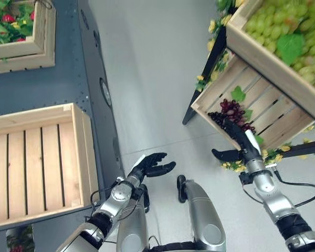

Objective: Pick up the fruits from the basket on one side to the basket on the other side

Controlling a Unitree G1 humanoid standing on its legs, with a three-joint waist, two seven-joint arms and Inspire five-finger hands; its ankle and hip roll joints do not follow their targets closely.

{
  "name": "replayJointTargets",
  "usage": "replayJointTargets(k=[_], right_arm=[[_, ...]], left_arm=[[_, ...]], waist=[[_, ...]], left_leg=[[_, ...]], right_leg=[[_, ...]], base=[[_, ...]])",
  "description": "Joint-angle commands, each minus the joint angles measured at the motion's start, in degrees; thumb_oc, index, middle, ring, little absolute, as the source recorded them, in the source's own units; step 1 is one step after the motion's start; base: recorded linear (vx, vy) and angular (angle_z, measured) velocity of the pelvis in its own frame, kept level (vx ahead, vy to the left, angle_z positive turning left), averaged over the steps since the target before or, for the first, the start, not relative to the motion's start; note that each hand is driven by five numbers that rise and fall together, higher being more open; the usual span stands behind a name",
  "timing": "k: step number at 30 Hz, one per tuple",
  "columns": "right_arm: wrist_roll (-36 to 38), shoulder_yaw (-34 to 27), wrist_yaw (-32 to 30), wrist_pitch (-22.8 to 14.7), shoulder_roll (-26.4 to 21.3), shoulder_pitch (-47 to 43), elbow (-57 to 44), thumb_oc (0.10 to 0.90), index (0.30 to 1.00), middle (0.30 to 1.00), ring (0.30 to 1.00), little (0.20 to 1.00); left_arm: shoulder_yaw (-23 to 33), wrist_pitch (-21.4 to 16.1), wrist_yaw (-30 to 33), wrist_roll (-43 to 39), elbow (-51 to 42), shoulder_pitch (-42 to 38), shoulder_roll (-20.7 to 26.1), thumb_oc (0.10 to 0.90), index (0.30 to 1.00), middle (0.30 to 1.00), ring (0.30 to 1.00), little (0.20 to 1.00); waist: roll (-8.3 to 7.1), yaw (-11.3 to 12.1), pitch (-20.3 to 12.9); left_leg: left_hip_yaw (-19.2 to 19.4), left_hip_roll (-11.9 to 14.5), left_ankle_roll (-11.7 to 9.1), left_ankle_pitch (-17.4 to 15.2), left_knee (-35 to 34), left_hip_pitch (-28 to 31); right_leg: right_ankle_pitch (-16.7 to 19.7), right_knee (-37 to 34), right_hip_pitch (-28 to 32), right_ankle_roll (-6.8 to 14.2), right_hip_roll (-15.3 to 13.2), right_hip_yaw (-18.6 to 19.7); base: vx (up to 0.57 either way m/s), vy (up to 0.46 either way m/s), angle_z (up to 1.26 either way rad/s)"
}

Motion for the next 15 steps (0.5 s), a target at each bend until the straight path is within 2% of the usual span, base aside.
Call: replayJointTargets(k=[1,8,12,15], right_arm=[[-2.36,1.99,1.87,-6.31,-0.2,-1.32,-2.26,0.8,0.9,0.9,0.9,0.9],[-1.24,6.64,3.14,-4.65,4.25,0.31,2.77,0.8,0.9,0.9,0.9,0.9],[0.31,8.09,4.23,-2.38,9.2,3.09,8.56,0.8,0.9,0.9,0.9,0.9],[0.96,8.45,4.75,-1.24,11.77,4.49,13.94,0.8,0.9,0.9,0.9,0.9]], left_arm=[[0.92,-0.55,-0.89,2.67,0.28,2.82,-2.75,0.8,0.9,0.9,0.9,0.9],[1.55,0.84,0.59,5.02,10.83,4.95,-4.57,0.8,0.9,0.9,0.9,0.9],[4.18,2.14,1.76,6.29,14.86,8.42,-6.16,0.8,0.9,0.9,0.9,0.9],[6.11,0.12,3.22,8.28,16.96,10.96,-7.1,0.8,0.9,0.9,0.9,0.9]], waist=[[0.12,0.0,-7.22],[0.82,-0.41,-12.55],[1.76,-0.01,-16.55],[2.6,0.67,-18.33]], left_leg=[[5.75,-2.72,3.28,-4.67,-5.45,7.45],[5.74,-3.76,2.18,-0.98,-15.0,14.56],[4.7,-4.75,1.85,1.03,-21.54,19.02],[3.41,-5.29,1.6,2.93,-25.89,21.36]], right_leg=[[-2.78,-3.04,8.17,-1.86,1.12,-1.83],[-1.01,-11.48,14.98,-1.07,1.18,-1.24],[-0.01,-16.95,19.41,-0.87,1.45,-1.27],[1.04,-20.53,21.82,-0.85,1.7,-1.85]], base=[[0.07,0.021,-0.05],[0.1,0.015,-0.04],[0.13,0.017,-0.01],[0.07,0.001,0.04]])
